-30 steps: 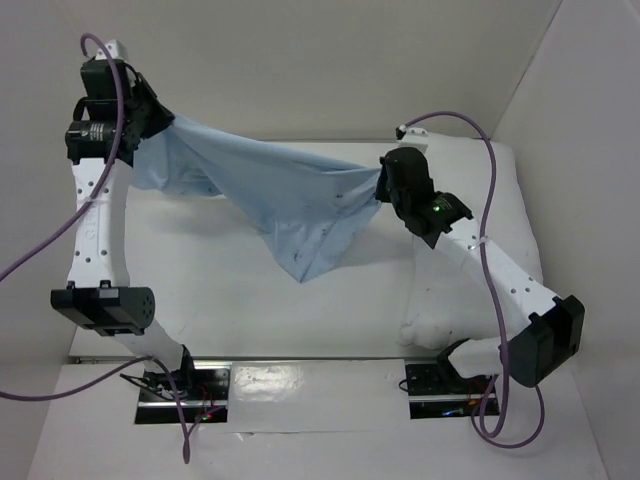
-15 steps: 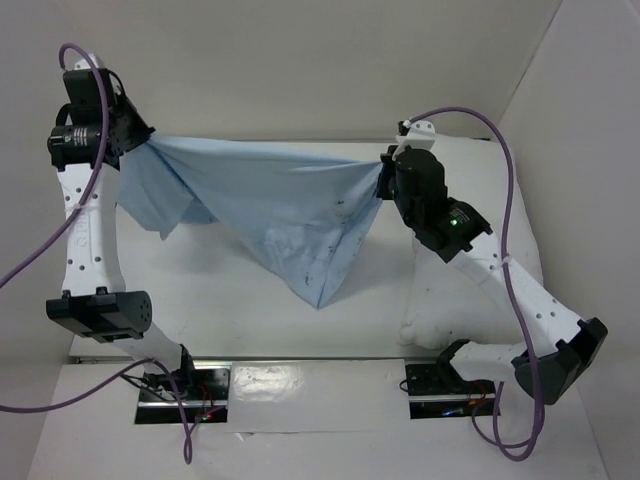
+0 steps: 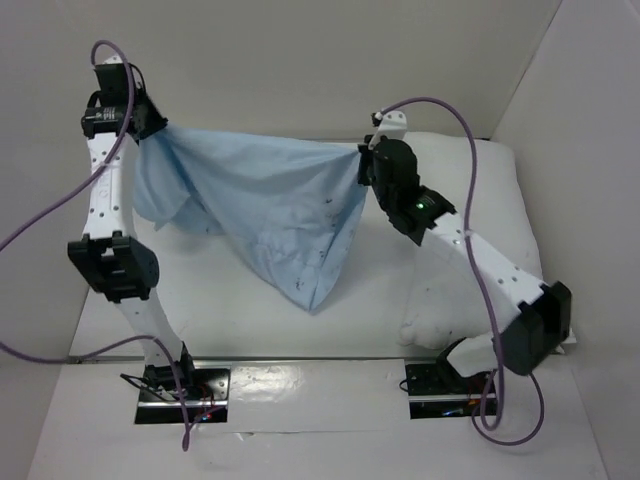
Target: Put the pillow into the pillowcase
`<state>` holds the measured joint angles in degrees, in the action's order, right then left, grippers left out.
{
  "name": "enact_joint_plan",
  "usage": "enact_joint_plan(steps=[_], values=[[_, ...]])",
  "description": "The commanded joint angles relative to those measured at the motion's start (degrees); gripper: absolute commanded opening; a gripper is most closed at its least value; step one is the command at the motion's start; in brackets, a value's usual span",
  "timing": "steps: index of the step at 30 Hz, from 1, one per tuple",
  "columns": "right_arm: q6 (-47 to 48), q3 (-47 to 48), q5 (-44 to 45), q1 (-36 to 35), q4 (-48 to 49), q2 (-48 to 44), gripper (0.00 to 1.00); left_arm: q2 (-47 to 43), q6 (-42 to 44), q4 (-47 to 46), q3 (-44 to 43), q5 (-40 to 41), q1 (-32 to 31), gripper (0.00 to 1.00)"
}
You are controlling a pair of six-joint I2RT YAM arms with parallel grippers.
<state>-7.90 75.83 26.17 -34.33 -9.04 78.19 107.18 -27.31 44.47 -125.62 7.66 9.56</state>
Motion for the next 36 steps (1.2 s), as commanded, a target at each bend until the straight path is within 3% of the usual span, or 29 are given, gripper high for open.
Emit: enact_joint_plan(steps=[1,2,4,7,8,9,12,15,18,20,22,23,26,30,36], values=[[1.6,1.1,-2.3,4.6,6.1,10.5,0.18,5.6,2.0,-1.8,-2.3,-0.6,1.4,0.67],[0.1,3.7,-3.6,6.3,3.3,14.1,0.36,6.5,2.0,-1.8,-3.0,-2.2,1.4,0.81],[-4.5,13.0,-8.1,10.2,-7.2,23.8,0.76,7.2,2.0,-0.1,-2.3,-6.7,1.4,0.92],[-7.1,18.0,-9.7,11.4,-14.0,28.7,0.80,2.7,1.4,-0.1,5.2,-9.1,-1.2,0.86],[-7.8,17.3,-9.7,11.4,-14.0,28.7,0.82,1.2,1.9,-0.1,7.5,-9.1,-2.4,0.80],[-8.4,16.3,-10.6,11.4,-14.0,27.9,0.84,-0.1,1.9,-0.6,12.4,-8.0,-3.9,0.67],[-10.7,10.4,-13.4,11.4,-14.0,23.4,0.84,-4.9,2.7,-1.1,22.1,-8.6,-10.2,0.41],[-12.5,4.4,-16.0,10.7,-14.0,19.0,0.84,-7.4,3.2,-1.7,30.5,-12.3,-17.4,0.36],[-13.9,0.4,-15.3,10.2,-16.1,15.5,0.79,-6.5,2.3,-4.9,34.6,-16.0,-26.0,0.51],[-13.9,-1.8,-14.7,10.2,-16.1,12.4,0.60,-4.0,2.3,-5.4,33.2,-16.0,-31.7,0.63],[-13.9,-4.2,-16.1,10.7,-16.1,10.2,0.46,1.1,2.3,-5.4,28.4,-14.5,-34.9,0.70],[-14.5,-4.8,-16.7,11.2,-16.1,8.7,0.32,2.9,2.3,-5.4,26.5,-14.5,-37.1,0.72],[-15.2,-6.2,-18.2,11.2,-16.7,7.3,0.20,10.5,1.2,-5.4,18.4,-11.4,-39.5,0.73],[-17.8,-8.5,-18.7,11.2,-17.9,4.5,0.23,19.4,-0.2,-4.1,7.5,-10.7,-40.8,0.75],[-19.2,-10.8,-18.7,11.2,-18.4,1.7,0.42,30.1,0.3,-0.5,-5.9,-5.2,-44.5,0.75]])
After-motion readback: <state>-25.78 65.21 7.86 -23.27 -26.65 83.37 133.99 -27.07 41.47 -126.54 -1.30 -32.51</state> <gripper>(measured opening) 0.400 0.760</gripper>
